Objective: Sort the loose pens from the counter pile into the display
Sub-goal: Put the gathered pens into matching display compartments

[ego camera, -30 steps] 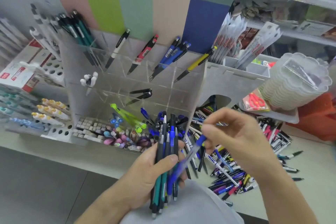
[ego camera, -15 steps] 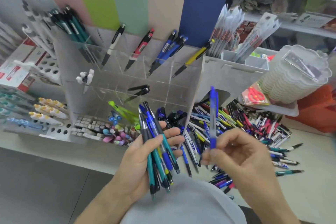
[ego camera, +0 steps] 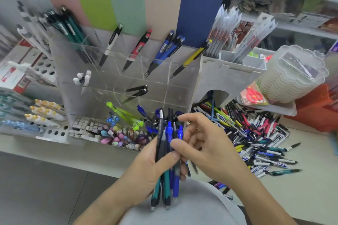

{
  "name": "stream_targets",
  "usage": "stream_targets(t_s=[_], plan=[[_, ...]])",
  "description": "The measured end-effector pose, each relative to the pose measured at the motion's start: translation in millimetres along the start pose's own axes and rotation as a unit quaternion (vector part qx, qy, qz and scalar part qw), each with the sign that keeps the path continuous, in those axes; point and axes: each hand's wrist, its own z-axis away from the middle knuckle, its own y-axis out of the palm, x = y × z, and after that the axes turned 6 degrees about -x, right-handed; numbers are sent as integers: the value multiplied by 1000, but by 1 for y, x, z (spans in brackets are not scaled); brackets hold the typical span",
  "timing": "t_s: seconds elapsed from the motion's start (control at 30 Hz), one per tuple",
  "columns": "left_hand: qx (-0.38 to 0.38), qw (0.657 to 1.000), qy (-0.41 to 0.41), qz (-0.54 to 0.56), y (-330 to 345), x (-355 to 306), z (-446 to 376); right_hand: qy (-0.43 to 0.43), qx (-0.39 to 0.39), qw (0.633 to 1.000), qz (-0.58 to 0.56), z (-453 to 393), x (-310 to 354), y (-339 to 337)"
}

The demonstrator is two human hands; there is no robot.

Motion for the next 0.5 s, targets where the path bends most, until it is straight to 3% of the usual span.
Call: stream_targets(t_s=[0.13, 0.33, 0.5], plan=[[36, 997, -48, 51, -5, 0, -1, -26, 42, 999, 6, -6, 3, -7], [46, 999, -16, 23, -7, 2, 2, 26, 45, 998, 44, -9, -2, -7], [84, 994, -46, 55, -8, 0, 1, -32, 29, 999, 15, -2, 0, -10]])
